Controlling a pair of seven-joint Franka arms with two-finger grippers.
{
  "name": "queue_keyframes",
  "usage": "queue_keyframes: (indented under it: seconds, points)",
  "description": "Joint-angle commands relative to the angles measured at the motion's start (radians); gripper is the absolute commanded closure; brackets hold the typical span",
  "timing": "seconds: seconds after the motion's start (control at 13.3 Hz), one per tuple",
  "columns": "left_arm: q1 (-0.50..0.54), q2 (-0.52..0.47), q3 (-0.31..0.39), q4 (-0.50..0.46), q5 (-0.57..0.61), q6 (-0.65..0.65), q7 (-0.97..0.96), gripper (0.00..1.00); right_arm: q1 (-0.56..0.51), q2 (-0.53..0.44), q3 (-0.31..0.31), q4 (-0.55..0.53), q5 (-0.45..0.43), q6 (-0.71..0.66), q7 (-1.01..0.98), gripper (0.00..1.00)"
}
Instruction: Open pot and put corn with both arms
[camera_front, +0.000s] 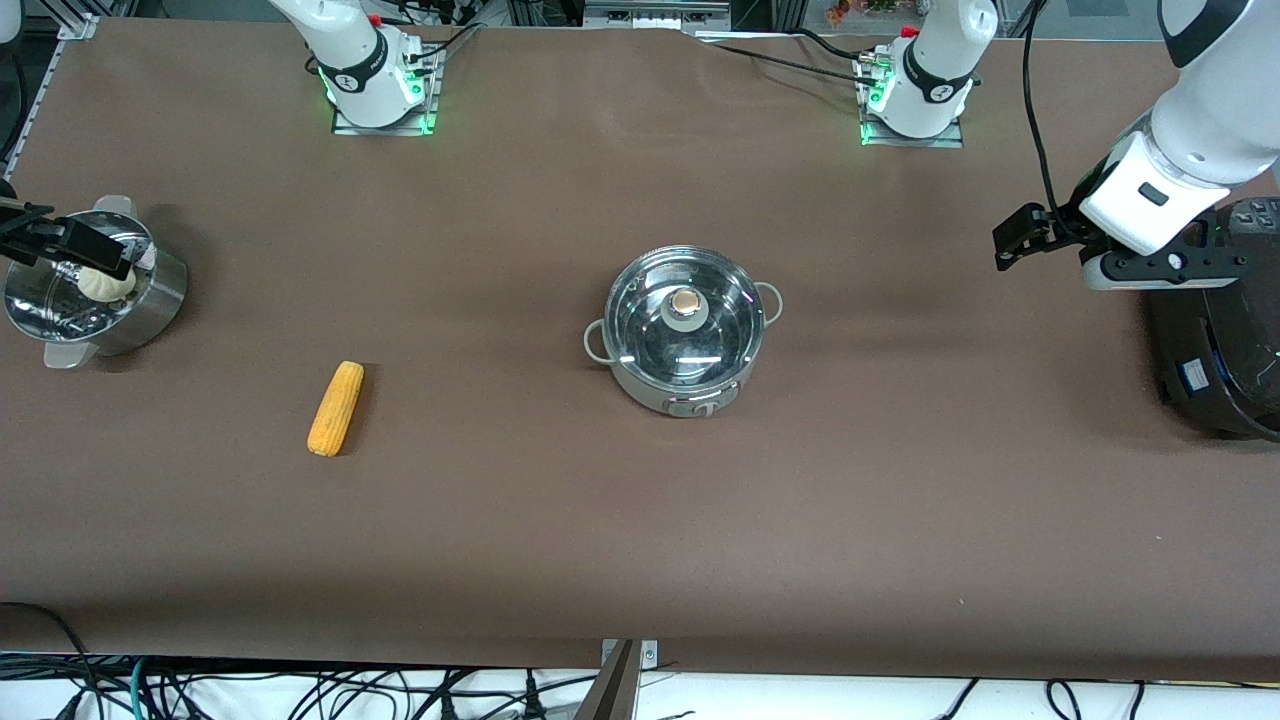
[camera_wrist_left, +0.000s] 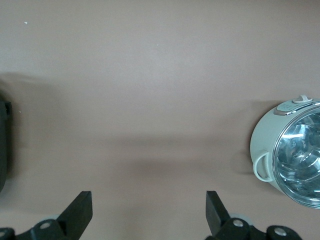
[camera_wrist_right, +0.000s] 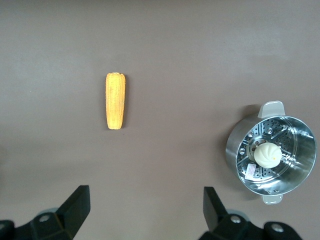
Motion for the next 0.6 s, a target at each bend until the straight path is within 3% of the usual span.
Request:
queue_keyframes:
  seconds: [0.0, 0.53]
  points:
    - [0.006, -0.004, 0.0, 0.01, -0.006, -0.018, 0.027, 0.0, -0.01, 0.007, 0.005, 0.021, 0.013, -0.004, -0.01, 0.0]
    - [0.003, -0.002, 0.0, 0.01, -0.006, -0.037, 0.025, 0.0, -0.01, 0.007, 0.005, 0.021, 0.011, -0.004, -0.012, 0.0]
